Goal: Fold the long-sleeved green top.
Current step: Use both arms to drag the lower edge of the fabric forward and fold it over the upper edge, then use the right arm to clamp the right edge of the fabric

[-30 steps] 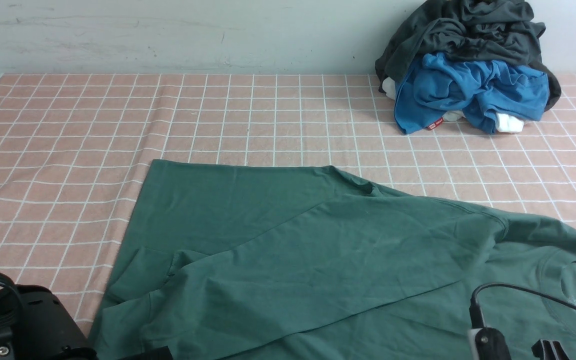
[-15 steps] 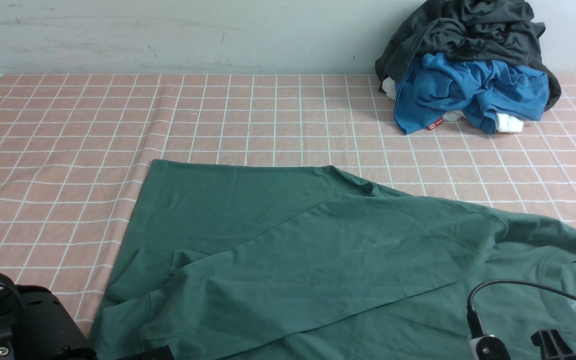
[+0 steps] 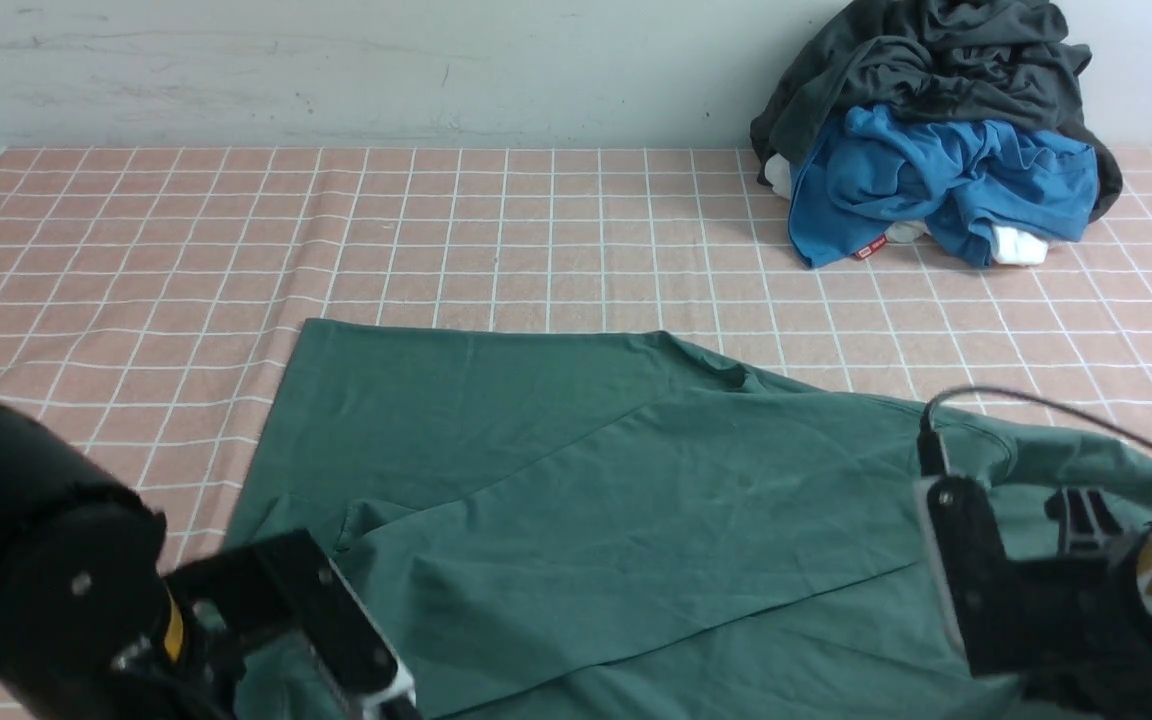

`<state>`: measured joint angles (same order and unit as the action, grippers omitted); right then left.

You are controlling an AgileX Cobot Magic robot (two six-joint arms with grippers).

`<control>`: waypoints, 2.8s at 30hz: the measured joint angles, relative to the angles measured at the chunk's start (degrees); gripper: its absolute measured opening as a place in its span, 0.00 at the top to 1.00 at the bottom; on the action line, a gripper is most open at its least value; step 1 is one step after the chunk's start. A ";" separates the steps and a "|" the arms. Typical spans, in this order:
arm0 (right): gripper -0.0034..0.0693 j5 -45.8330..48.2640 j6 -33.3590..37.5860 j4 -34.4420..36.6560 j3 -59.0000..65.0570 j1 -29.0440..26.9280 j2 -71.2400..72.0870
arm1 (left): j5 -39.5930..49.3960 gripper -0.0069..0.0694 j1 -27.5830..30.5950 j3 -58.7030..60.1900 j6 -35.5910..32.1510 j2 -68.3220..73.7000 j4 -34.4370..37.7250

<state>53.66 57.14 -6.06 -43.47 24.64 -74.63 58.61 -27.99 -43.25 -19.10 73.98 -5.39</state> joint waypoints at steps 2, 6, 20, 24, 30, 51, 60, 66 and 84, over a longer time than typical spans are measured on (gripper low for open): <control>0.95 1.20 0.00 0.47 -4.69 -3.31 -1.54 | 0.19 0.89 3.99 -5.58 -2.29 0.96 0.01; 0.95 3.34 0.44 3.73 -14.90 -9.72 -6.66 | 1.05 0.89 10.18 -18.69 -5.78 5.94 0.00; 0.95 5.53 -1.39 6.06 -43.98 -15.59 -30.59 | 6.68 0.89 17.79 -61.14 -9.72 37.25 0.22; 0.95 1.23 -2.99 6.06 -46.35 -15.59 -36.36 | 5.15 0.89 18.68 -65.18 -9.65 45.01 0.22; 0.89 -7.19 -6.52 6.06 -46.60 -15.59 -41.66 | -1.02 0.83 19.91 -65.66 -9.27 51.20 0.22; 0.45 0.50 -49.63 6.06 -52.99 -11.69 -43.34 | 6.16 0.40 22.46 -72.55 7.13 53.92 2.04; 0.56 10.71 -46.05 8.62 -52.99 -10.63 -42.86 | 10.87 0.85 17.41 -67.28 1.67 51.65 11.50; 0.65 15.34 -46.26 9.77 -46.58 -16.57 -35.68 | 10.76 0.91 15.69 -51.48 -0.45 48.17 13.75; 0.67 -0.30 -59.04 -3.99 -24.90 -26.37 -34.33 | 4.36 0.91 17.81 -41.90 -0.55 45.34 16.52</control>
<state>53.36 -1.90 -10.05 -68.36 -1.72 -108.96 62.97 -10.18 -85.15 -19.66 119.32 11.13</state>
